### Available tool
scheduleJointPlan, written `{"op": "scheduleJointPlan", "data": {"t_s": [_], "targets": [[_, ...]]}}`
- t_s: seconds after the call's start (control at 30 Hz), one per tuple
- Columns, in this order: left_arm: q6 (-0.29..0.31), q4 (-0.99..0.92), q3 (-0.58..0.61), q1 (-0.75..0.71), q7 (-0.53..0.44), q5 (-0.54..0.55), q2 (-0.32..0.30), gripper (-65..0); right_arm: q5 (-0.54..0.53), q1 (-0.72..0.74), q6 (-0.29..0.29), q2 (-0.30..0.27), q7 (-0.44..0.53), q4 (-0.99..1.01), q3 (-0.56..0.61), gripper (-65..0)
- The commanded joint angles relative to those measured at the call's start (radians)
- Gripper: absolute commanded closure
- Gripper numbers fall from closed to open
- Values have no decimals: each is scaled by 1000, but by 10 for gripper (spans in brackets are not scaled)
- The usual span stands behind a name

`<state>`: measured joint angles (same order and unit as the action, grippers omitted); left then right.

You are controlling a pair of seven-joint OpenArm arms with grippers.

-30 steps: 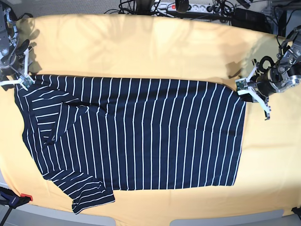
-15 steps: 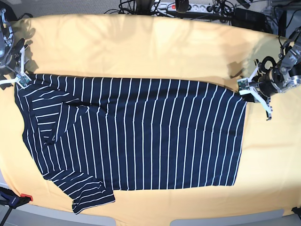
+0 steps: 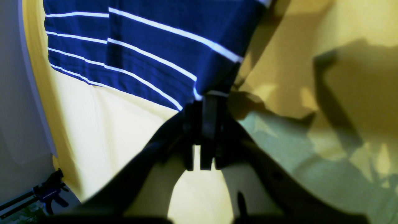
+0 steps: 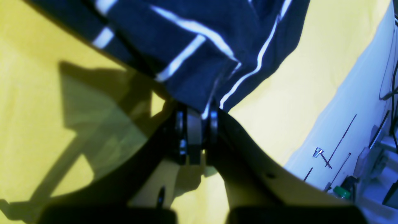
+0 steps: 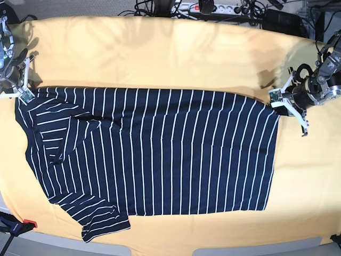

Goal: Fold the T-shirt properly
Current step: 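Release the folded edge and regrasp the shirt with both grippers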

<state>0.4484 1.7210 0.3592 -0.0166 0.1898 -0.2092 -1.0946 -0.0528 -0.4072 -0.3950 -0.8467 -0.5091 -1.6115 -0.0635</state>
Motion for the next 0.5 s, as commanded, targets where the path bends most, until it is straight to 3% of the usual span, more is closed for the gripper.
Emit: {"op": "scheduleJointPlan", "data": {"t_s": [0.0,0.1,0.23,0.47], "targets": [[-16,12,-13,14,-10,0,-26,0,1,6,18,-24,-18,-24,-8,0],[-15,14,-13,14,-19,9,-31,0,1,0,18,-24,-85,-71,-9,0],[39,48,-13,14,-26,13,-62,0,-13,0,-23,-43,-130,-115,-9,0],[42,85,-13,14,-27,44,-157,0,-183,0,-87,-140,-203,-171,-9,0]]}}
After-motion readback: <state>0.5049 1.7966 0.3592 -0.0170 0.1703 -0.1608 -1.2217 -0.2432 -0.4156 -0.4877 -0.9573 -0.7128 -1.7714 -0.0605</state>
